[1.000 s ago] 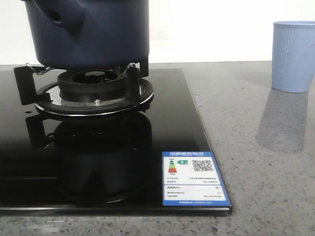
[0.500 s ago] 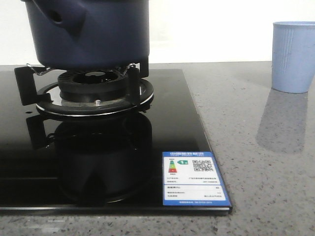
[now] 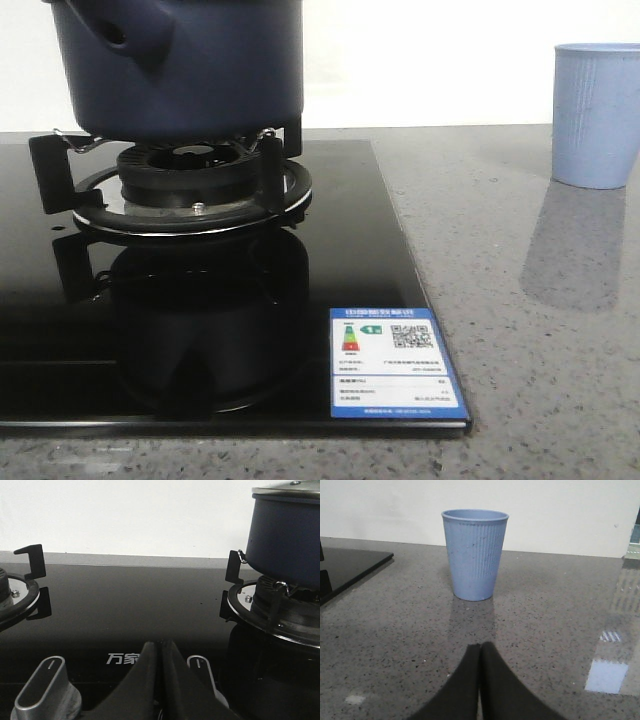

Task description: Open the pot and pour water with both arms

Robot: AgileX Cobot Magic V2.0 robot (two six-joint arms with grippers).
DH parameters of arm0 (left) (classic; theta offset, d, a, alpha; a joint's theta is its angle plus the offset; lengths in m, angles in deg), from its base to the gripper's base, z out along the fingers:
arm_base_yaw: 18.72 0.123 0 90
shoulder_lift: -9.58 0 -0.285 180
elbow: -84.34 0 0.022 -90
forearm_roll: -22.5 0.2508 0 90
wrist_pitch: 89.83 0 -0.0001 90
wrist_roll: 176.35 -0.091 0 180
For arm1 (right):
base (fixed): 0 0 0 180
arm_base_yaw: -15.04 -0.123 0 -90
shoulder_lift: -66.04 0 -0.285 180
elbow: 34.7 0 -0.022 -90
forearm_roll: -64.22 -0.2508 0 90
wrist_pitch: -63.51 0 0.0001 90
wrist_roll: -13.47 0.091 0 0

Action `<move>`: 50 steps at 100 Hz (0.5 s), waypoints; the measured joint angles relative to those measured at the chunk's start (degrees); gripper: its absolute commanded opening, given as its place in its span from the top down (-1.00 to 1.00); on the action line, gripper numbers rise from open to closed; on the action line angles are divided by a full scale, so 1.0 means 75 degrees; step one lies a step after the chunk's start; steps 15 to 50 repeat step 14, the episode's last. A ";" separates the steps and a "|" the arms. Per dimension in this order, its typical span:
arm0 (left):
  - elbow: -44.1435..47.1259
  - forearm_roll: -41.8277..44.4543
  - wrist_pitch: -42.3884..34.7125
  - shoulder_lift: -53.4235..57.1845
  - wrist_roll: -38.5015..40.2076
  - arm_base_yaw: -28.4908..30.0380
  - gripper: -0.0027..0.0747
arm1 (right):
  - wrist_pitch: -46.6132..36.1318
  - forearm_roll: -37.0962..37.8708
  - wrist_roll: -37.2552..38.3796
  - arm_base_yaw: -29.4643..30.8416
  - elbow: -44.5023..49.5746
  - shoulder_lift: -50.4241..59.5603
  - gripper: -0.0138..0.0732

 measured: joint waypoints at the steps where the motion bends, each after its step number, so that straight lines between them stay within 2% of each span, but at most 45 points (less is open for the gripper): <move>1: 0.0000 0.0000 0.0000 0.0000 0.0000 0.0000 0.98 | 0.0000 0.0000 0.0000 0.0000 0.0000 0.0000 0.84; 50: 0.0000 0.0000 0.0000 0.0000 0.0000 0.0000 0.98 | 0.0000 0.0000 0.0000 0.0000 0.0000 0.0000 0.84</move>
